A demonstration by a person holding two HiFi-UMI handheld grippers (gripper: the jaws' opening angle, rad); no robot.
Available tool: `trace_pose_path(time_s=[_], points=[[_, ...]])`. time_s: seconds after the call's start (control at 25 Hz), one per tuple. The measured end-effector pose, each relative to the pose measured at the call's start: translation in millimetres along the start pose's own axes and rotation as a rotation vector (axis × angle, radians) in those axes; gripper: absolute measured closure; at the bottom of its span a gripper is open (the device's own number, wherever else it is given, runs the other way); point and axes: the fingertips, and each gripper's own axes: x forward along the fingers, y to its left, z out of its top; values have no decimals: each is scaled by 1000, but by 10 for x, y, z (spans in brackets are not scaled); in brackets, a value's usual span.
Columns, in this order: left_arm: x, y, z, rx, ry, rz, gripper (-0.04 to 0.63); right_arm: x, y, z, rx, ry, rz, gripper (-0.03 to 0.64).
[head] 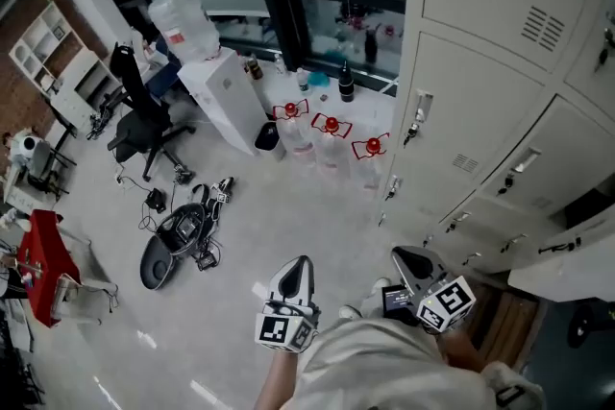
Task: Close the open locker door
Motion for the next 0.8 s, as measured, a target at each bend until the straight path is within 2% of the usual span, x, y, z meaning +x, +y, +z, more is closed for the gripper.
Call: trace_pose_path(time_s=[0.16,0.36,0.52,0.8], points=[[-82,-24,370,35,-66,38,588,83,354,166,-41,-4,87,591],[-254,28,690,48,-147,74,588,265,608,434,-63,-79,126,591],[-420,110,579,62,-136,98,588,353,721,505,-113,-81,162,591],[-571,196,579,44,-144,135,588,440,769,523,-63,-75,166,591]])
